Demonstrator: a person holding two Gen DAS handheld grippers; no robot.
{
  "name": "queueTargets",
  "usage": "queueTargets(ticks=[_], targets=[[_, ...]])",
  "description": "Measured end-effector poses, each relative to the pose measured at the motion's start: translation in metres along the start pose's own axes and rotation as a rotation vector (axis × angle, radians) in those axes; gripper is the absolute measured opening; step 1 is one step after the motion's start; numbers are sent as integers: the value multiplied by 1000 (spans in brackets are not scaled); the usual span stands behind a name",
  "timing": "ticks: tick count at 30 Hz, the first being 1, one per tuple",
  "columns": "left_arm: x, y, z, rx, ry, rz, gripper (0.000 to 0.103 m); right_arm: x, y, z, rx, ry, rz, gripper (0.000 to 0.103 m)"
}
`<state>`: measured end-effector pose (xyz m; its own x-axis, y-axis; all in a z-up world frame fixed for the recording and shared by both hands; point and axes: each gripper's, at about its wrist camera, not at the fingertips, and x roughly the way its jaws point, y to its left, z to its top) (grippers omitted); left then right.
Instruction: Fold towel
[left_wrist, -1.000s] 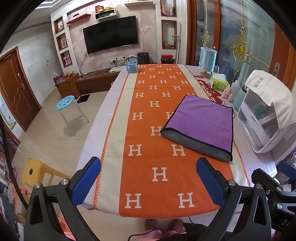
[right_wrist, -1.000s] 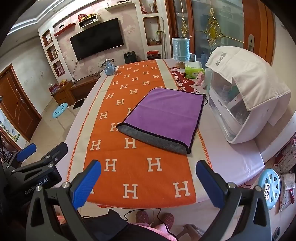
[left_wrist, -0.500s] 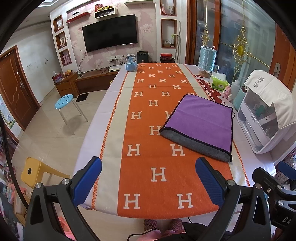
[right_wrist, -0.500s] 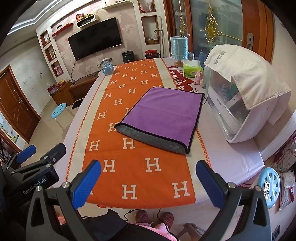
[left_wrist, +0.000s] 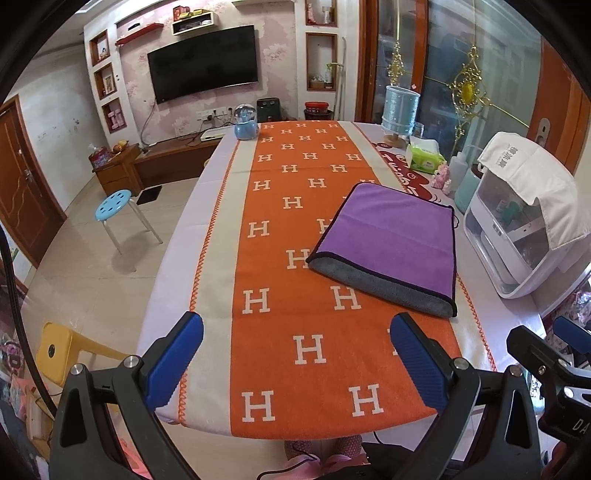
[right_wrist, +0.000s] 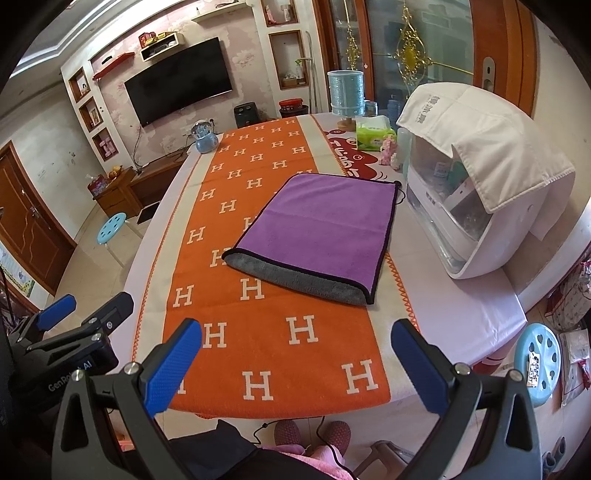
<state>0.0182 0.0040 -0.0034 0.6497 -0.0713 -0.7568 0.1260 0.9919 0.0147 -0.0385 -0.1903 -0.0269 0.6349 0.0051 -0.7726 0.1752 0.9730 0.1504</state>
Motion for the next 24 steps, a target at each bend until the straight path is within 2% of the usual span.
queueTargets(ticks=[10, 17, 24], targets=[[3, 7, 13, 88, -44, -34, 101, -1, 7, -5, 61, -27, -36, 99], [10, 15, 21, 136, -51, -107, 101, -3, 9, -14, 139, -50, -120, 98], [21, 12, 28, 182, -52, -143, 101, -10, 4, -23, 191, -70, -166, 96]])
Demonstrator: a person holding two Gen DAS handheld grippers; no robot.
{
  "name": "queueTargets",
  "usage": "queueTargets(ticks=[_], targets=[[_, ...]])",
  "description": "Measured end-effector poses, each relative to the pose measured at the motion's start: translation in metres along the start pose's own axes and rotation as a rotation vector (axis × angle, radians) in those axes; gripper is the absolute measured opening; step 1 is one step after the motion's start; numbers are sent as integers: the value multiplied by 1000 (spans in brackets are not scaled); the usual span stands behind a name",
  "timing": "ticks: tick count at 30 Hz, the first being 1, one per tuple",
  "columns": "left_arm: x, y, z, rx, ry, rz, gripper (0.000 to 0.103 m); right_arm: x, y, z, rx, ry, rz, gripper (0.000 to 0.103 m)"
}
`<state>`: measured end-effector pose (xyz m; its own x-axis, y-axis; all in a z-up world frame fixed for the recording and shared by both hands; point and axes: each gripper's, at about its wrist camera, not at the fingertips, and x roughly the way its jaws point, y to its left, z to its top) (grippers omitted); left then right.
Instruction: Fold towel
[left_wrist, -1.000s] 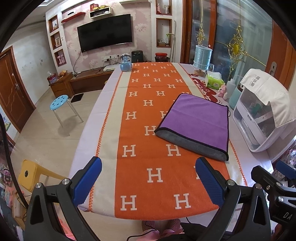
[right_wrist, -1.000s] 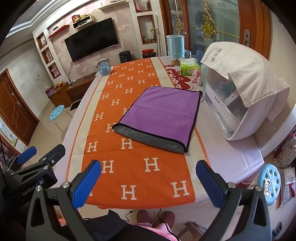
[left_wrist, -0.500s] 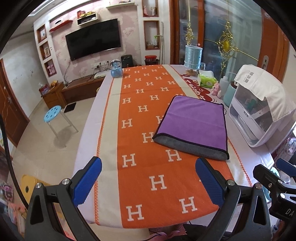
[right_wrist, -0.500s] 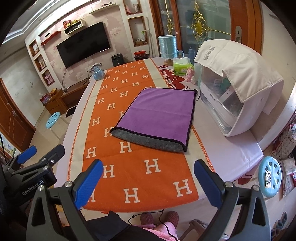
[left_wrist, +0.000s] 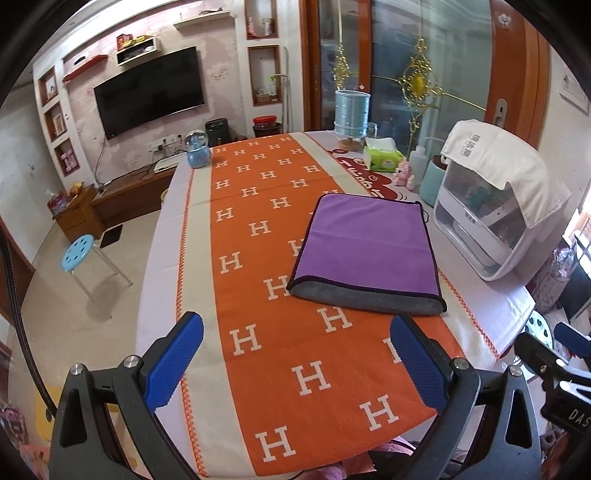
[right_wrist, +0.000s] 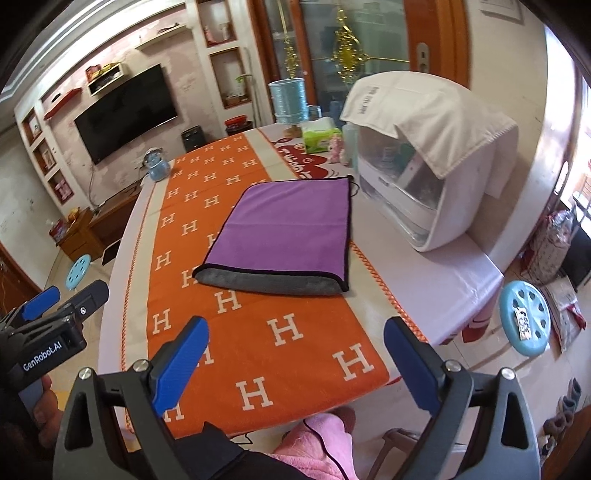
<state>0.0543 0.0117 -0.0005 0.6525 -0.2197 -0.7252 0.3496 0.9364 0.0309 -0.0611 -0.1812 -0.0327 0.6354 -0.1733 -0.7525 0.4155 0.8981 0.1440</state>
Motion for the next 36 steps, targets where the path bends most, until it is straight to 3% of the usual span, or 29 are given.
queueTargets(ticks=[7, 16, 26, 36], targets=[[13, -1, 10, 39, -26, 3, 101, 5, -10, 3, -5, -16, -37, 96], [55, -4, 25, 59, 38, 26, 101, 41, -26, 30, -43, -25, -31, 96], [118, -14, 43, 123, 98, -45, 101, 102, -30, 42, -140, 31, 18, 96], [181, -24, 54, 250, 112, -103, 101, 148, -36, 40, -235, 73, 71, 91]])
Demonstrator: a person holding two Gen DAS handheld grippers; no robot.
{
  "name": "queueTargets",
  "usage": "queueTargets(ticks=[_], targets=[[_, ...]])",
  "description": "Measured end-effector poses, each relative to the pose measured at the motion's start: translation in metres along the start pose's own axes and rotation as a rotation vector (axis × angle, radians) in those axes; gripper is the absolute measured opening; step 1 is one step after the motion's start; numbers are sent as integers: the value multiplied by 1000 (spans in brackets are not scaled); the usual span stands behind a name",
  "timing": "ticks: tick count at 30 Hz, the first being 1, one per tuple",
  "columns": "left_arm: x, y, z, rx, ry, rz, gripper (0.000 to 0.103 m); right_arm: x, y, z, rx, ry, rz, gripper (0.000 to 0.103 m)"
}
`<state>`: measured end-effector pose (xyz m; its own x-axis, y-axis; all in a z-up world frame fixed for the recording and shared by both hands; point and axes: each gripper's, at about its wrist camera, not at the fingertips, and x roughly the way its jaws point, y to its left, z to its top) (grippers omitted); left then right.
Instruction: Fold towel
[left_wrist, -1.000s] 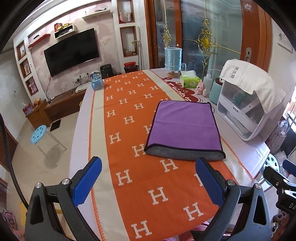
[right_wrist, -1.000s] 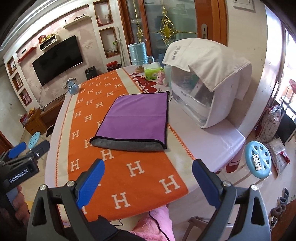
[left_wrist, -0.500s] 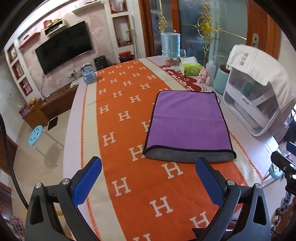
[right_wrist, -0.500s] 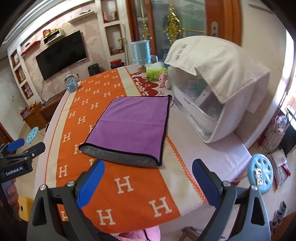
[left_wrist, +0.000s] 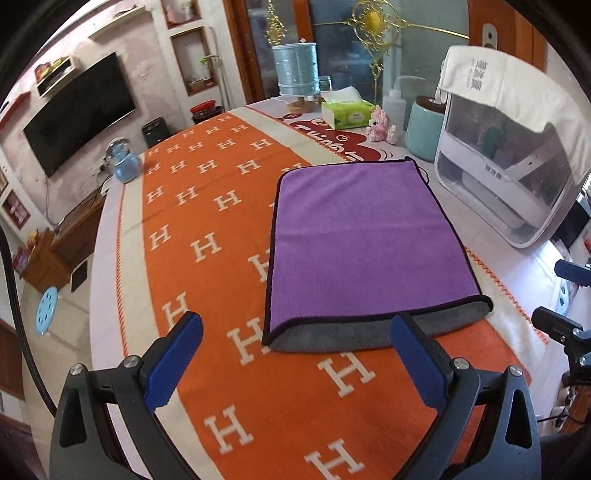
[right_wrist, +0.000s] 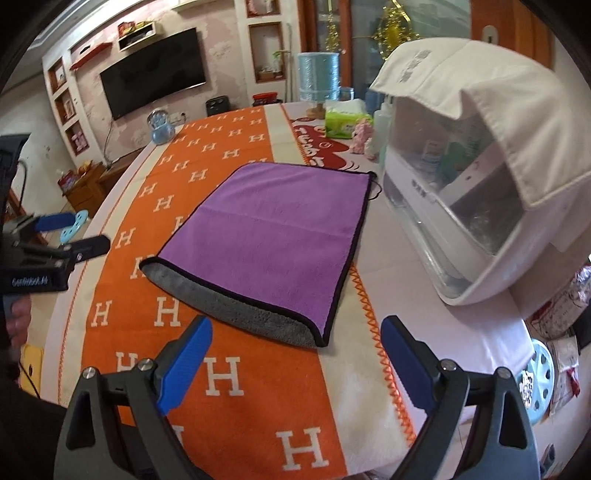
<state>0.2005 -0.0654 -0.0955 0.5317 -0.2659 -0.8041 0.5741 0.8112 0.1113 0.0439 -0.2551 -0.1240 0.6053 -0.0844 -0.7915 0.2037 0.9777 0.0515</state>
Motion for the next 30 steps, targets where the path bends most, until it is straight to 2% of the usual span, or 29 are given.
queueTargets(ticks=[7, 13, 25, 30], targets=[[46, 5, 4, 91, 76, -12, 101, 31, -2, -7, -88, 54, 25, 83], [77, 10, 0, 149, 132, -68, 101, 59, -9, -11, -119, 127, 59, 75], [115, 25, 0, 122, 178, -143, 101, 86, -22, -9, -52, 195, 126, 57], [127, 25, -1, 119, 207, -205, 92, 92, -21, -6, -55, 210, 136, 49]])
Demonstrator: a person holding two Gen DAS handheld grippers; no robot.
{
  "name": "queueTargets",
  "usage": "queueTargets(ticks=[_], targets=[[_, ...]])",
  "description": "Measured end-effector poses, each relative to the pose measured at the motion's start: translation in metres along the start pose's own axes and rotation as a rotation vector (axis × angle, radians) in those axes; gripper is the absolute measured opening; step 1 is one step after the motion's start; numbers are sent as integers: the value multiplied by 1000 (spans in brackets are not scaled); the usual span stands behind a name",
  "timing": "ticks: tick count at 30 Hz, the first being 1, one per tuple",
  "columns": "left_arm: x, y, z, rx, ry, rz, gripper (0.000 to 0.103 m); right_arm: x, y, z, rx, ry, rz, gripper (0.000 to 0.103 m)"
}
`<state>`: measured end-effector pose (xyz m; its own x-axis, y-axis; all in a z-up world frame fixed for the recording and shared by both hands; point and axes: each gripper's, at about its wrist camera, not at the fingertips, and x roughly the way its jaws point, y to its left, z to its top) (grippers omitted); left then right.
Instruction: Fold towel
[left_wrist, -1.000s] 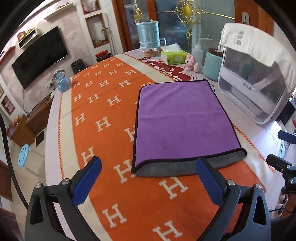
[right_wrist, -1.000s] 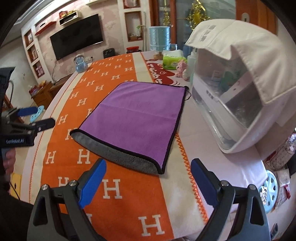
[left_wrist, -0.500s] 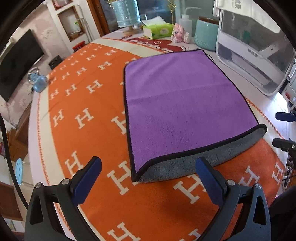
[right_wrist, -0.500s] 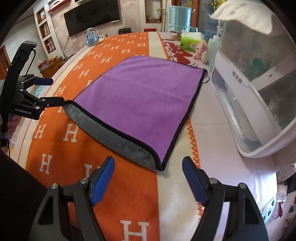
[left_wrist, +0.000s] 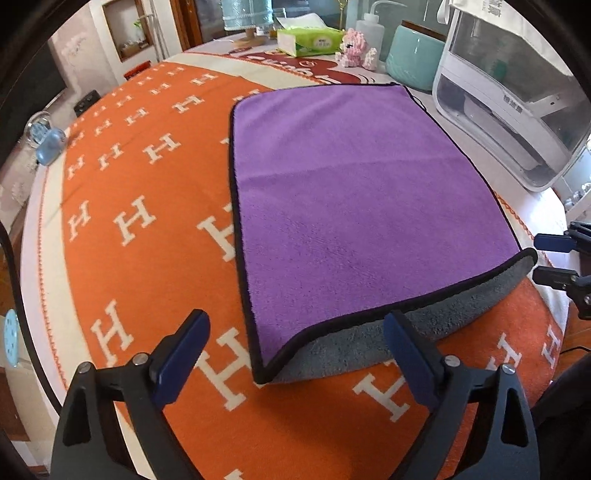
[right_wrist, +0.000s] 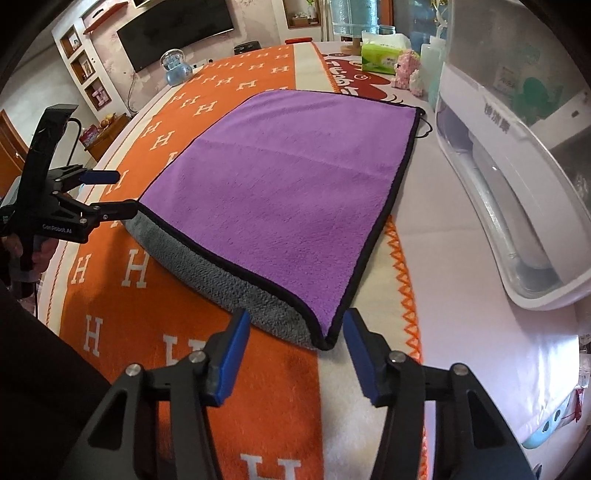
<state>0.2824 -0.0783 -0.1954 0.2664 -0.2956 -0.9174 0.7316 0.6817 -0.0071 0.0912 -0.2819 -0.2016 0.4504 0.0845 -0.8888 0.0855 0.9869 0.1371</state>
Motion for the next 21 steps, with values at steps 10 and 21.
queueTargets(ticks=[10, 21], targets=[[16, -3, -3, 4, 53, -81, 61, 4, -3, 1, 24, 17, 27, 34], [16, -7, -10, -2, 74, -83, 27, 3, -2, -2, 33, 13, 17, 20]])
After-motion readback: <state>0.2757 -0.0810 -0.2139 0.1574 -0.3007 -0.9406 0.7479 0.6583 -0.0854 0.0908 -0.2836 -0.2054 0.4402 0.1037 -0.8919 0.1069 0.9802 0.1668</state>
